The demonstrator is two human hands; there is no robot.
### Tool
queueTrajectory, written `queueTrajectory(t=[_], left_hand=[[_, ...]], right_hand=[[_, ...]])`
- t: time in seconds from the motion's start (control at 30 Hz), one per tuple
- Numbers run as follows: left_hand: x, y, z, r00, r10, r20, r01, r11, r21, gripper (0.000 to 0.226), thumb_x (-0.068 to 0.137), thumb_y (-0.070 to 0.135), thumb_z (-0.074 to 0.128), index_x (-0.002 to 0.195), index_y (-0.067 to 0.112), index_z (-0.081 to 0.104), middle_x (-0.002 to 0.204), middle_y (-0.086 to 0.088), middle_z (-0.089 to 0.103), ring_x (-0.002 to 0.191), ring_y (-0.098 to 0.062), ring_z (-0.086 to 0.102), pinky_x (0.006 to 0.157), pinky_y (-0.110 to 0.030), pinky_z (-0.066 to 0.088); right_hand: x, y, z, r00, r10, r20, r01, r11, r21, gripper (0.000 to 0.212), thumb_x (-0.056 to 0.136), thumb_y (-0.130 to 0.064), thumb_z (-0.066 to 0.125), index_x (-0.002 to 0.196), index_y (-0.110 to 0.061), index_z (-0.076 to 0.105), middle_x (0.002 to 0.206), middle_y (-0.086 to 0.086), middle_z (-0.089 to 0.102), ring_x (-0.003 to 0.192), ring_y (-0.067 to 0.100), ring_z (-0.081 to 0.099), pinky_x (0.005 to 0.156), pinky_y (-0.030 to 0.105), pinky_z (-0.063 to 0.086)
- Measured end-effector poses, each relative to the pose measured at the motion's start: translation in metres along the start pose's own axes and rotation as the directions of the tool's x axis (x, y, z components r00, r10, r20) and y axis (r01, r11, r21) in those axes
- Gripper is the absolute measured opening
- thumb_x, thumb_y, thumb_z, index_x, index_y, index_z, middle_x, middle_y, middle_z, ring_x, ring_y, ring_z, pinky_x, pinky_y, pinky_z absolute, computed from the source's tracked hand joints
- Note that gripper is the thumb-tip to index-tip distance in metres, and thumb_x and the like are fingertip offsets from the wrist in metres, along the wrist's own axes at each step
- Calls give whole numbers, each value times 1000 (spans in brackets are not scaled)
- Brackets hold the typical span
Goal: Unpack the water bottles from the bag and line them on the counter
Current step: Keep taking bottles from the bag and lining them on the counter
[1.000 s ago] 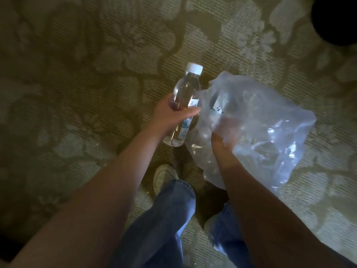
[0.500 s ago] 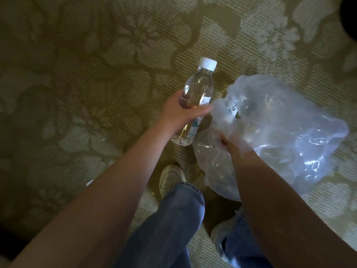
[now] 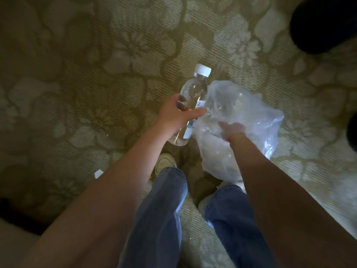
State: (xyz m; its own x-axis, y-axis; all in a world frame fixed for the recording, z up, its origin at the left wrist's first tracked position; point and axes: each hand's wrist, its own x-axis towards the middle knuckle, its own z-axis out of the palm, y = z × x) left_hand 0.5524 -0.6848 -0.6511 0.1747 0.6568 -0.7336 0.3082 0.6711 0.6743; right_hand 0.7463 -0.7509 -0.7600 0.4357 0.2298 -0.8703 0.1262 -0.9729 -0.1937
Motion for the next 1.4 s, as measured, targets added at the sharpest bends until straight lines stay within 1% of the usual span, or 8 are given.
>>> queueTrajectory(t=[0.23,0.4,0.5,0.7,0.77,1.0,1.17,1.4], left_hand=[[-55,54,11,1000,-20,15,19,998,54,63,65,26,85,116,3,56,108,-16,67,100,-27,66,91,-51,51],[-94,100,12,997,16,72,-26,990,137,63,64,29,85,115,5,58,105,-17,68,97,-29,66,89,-51,52],[-115,137,11,996,62,67,-72,985,157,52,63,27,86,107,13,61,101,-11,68,94,-23,66,84,-41,55],[-157,238,6,983,183,12,-182,970,164,50,58,24,88,98,17,58,90,1,67,82,-12,65,71,-26,51],[-171,275,1,977,213,5,-210,962,172,58,57,25,89,105,14,57,90,1,67,84,-13,65,72,-27,51],[-239,404,-25,922,387,-26,-380,914,145,45,58,22,88,88,29,56,90,6,68,86,-9,65,74,-26,50],[-299,482,-45,859,506,-81,-497,861,109,62,62,19,86,113,17,51,104,1,65,95,-15,63,81,-31,51],[-364,546,-71,801,581,-148,-589,808,-21,51,68,17,80,111,19,52,109,-10,65,100,-27,65,85,-46,55]], right_hand=[[-88,3,-44,995,-76,-69,65,986,-154,69,71,-60,63,115,-7,59,105,12,68,100,31,64,85,39,54],[-156,-15,-90,974,-186,-130,159,968,-197,57,71,-56,65,109,-14,57,94,1,59,86,23,56,65,29,41],[-199,-35,-124,963,-232,-137,204,960,-190,43,69,-51,64,93,-19,51,77,-5,50,67,15,49,50,25,30],[-283,-100,-198,924,-357,-138,343,932,-114,38,62,-41,69,85,-22,45,73,-6,49,62,11,46,49,24,31],[-313,-125,-219,882,-445,-154,433,895,-106,37,61,-38,71,80,-19,46,68,-5,46,58,11,42,48,25,32],[-432,-213,-302,730,-597,-334,641,767,29,39,63,-39,75,78,-18,46,70,-6,50,62,13,48,52,28,41],[-527,-275,-356,567,-717,-404,803,591,78,39,66,-37,78,86,-21,49,79,-7,55,74,15,54,58,27,40],[-627,-320,-394,389,-807,-444,921,334,200,38,72,-37,78,93,-19,53,93,-2,62,87,18,61,84,43,54]])
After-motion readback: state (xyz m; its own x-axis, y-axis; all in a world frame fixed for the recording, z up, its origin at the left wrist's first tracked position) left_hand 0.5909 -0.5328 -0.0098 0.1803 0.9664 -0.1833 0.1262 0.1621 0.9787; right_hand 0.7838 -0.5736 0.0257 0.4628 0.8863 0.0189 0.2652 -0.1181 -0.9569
